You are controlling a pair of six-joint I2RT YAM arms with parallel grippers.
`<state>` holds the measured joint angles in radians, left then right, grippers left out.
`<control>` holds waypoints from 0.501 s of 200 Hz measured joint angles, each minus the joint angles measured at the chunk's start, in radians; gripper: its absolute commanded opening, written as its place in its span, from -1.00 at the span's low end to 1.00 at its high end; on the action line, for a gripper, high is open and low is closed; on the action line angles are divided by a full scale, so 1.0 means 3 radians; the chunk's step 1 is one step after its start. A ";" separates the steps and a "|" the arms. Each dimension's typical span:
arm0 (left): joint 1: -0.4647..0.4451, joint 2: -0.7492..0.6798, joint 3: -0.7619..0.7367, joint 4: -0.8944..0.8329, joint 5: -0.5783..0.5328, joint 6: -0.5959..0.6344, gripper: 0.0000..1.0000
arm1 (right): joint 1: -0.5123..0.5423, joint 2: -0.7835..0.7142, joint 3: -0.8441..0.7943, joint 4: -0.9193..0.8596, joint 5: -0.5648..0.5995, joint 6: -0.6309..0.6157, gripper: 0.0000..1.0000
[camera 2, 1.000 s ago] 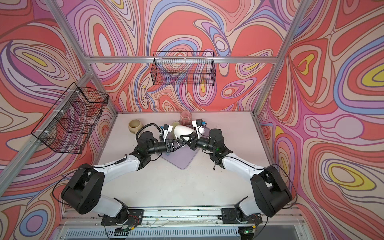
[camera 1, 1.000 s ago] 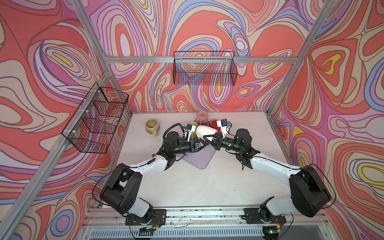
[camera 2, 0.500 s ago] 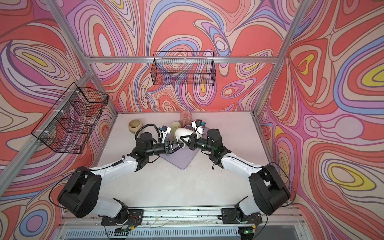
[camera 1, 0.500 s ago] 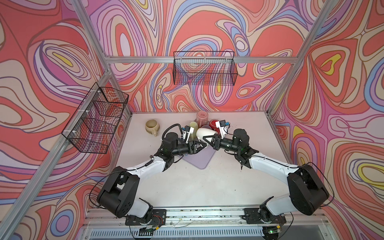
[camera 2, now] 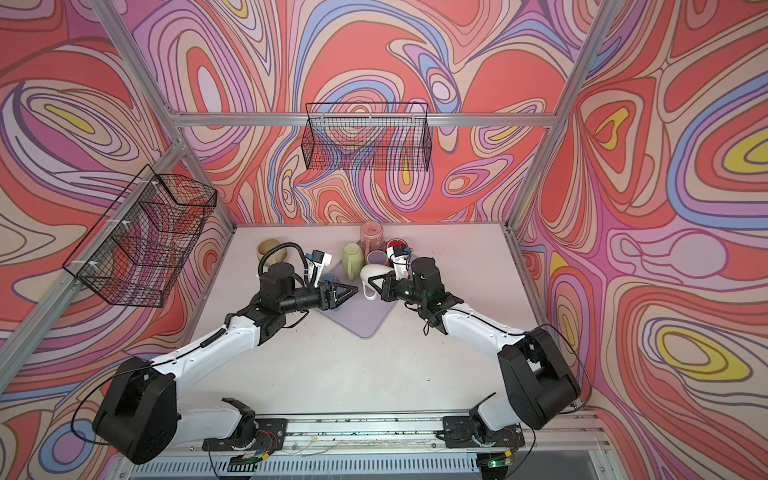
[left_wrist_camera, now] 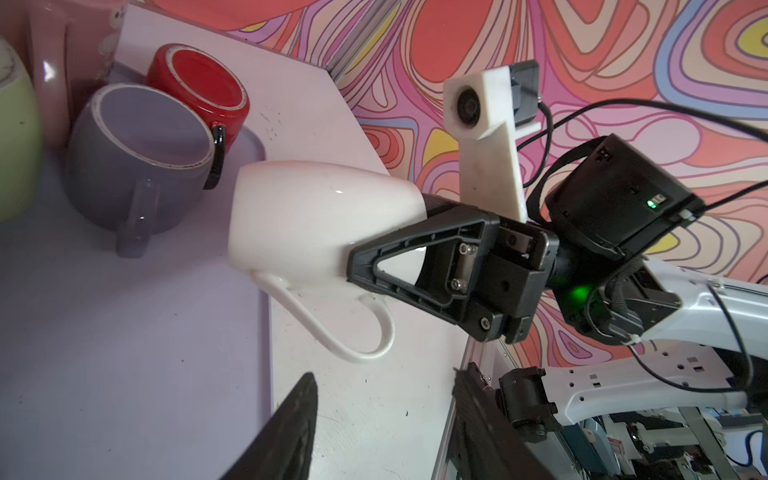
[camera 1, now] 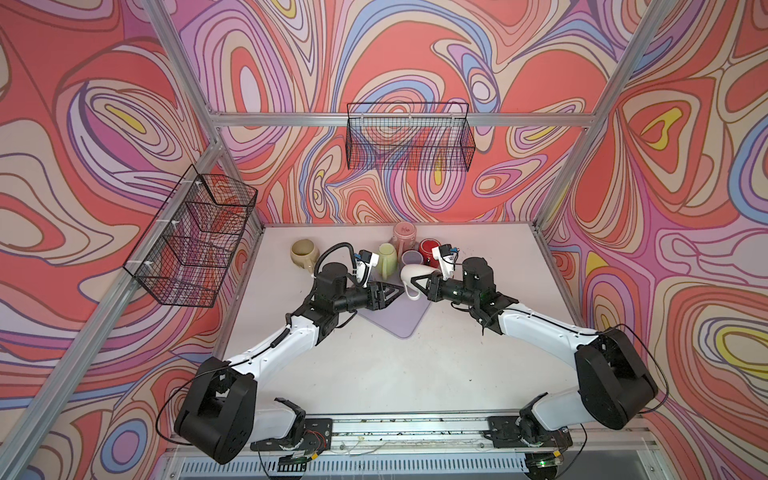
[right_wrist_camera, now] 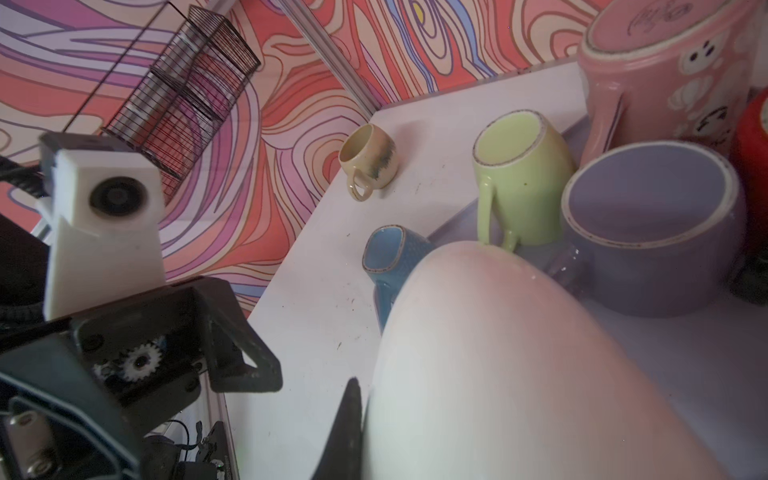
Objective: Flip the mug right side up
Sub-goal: 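Open the left gripper off the white mug while the right gripper holds it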
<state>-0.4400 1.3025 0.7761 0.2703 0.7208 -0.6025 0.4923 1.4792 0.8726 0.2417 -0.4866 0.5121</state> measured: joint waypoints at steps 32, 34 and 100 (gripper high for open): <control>0.0043 -0.0140 0.0364 -0.0804 -0.0332 0.0460 0.10 | -0.0001 0.0057 0.0374 -0.0680 0.0223 -0.0201 -1.00; 0.0047 -0.0150 0.0387 -0.0849 -0.0342 0.0478 0.10 | -0.0003 0.0057 0.0388 -0.0707 0.0233 -0.0206 -1.00; 0.0201 -0.0266 0.1099 -0.2181 -0.1022 0.1424 0.08 | -0.0125 0.0117 0.0927 -0.1837 0.0582 -0.0496 -1.00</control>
<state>-0.3798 1.2228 1.1057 -0.3840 0.4141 -0.1753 0.4549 1.5143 1.1507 -0.3096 -0.3119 0.3634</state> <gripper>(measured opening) 0.545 0.091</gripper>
